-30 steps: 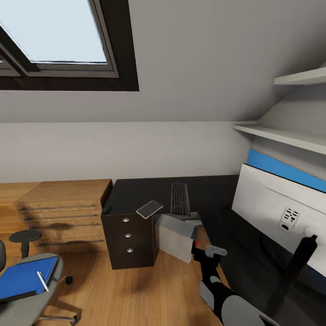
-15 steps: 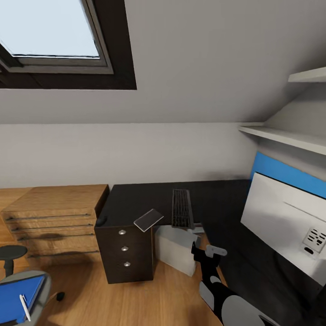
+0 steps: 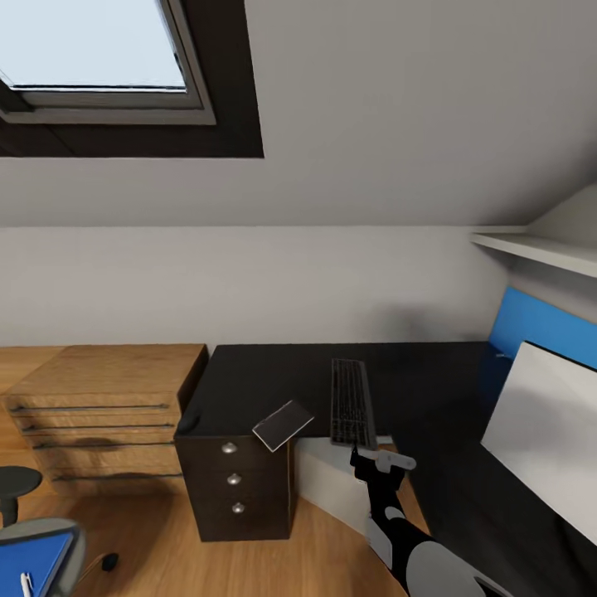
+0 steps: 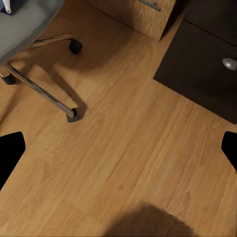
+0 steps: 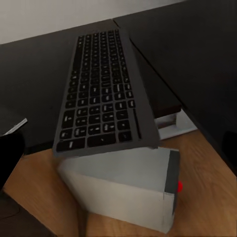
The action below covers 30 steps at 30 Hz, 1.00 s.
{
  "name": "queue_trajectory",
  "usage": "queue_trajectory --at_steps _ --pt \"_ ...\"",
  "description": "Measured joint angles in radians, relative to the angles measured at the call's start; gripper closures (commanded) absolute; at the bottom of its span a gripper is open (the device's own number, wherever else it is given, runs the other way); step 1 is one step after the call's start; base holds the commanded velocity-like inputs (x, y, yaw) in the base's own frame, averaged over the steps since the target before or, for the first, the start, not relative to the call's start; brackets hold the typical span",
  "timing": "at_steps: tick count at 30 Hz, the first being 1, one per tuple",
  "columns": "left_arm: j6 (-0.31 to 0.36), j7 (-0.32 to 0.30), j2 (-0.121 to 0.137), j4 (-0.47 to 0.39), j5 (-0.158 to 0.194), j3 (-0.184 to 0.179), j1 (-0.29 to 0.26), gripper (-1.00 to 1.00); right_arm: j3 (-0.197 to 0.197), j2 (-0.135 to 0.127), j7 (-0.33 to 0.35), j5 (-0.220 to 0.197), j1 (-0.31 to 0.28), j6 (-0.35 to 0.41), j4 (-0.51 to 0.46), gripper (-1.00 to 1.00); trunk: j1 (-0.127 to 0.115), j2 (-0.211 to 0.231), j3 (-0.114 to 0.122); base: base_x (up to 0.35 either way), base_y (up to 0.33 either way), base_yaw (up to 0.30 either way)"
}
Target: In the bedroom, organize the workspace by keeping the computer under the desk, ensuring the monitor is on the desk, placing the keyboard on the desk next to the monitor, placing the mouse on the desk next to the keyboard, moving the folder from the swivel chair onto the desk next to the mouse, stacking the notebook on top of the folder with the pen on top of the notebook, and positioning the swivel chair next to the desk.
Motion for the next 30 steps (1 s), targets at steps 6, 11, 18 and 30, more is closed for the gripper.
queue_trajectory --at_steps 6,11,18,30 --pt "0.000 0.000 -0.001 0.000 0.000 -0.001 0.000 -1.00 0.000 -0.002 0.000 0.000 0.000 0.000 -0.001 -1.00 0.000 0.000 0.000 0.287 0.000 0.005" --pt "0.000 0.000 0.000 0.000 0.000 -0.001 0.000 -1.00 0.000 -0.002 0.000 0.001 0.000 0.000 -0.001 -1.00 0.000 0.000 0.000 0.127 0.000 0.000" --pt "-0.001 0.000 0.001 0.000 0.000 -0.001 0.000 -1.00 0.002 -0.002 -0.002 0.003 0.000 0.010 -0.007 -1.00 0.001 0.000 0.000 0.023 0.000 0.000" --pt "-0.001 0.000 0.001 0.000 -0.003 -0.001 0.000 -1.00 0.005 0.005 -0.012 -0.002 -0.006 0.760 -0.602 -1.00 0.001 0.000 0.000 0.001 0.000 0.000"
